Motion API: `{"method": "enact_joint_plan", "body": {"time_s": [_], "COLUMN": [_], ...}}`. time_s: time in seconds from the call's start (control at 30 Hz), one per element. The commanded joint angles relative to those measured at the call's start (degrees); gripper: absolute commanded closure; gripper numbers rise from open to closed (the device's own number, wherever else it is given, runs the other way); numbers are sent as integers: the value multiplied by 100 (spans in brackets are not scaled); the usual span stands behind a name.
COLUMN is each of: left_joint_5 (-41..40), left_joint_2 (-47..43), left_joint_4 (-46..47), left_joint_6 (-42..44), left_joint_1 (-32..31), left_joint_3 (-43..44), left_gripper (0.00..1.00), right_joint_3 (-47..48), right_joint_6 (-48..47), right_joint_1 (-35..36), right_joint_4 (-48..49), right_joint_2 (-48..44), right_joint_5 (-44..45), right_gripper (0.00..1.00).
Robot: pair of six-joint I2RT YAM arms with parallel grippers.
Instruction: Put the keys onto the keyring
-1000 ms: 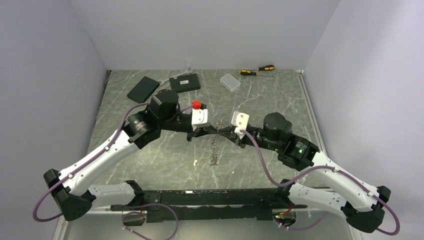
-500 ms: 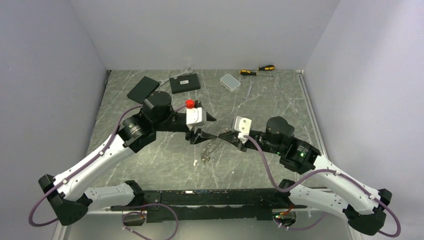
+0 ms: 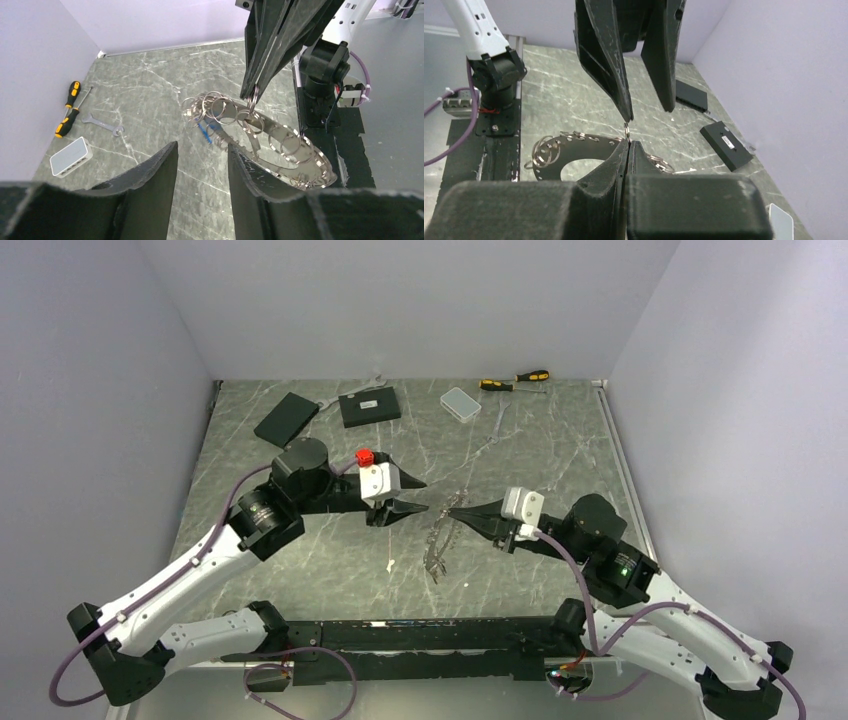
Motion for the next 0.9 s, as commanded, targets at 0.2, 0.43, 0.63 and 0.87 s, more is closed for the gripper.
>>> {"method": "enact_joint_plan", "body": {"time_s": [0.2, 0.43, 0.63, 0.87], "left_joint_5": [1250, 1482, 1266, 913], "left_joint_2": [-25, -104, -138, -135], "left_joint_4": [1033, 1574, 1844, 1917], "left_joint_6": [-589, -1029, -1164, -1051], "left_joint_1": [2, -15, -93, -165], "left_joint_3": [-307, -579, -813, -926], "left_gripper": [53, 48, 50, 59], "right_joint_3": [-428, -1004, -1199, -1154], "right_joint_6": [648, 1081, 1541, 1775], "right_joint_1": [27, 27, 27, 27], "right_joint_4": [1922, 3255, 4130, 4424], "right_joint_2": [-269, -261, -55, 110], "right_joint_5": [-5, 349, 341, 254], "right_gripper": [100, 100, 100, 100]}}
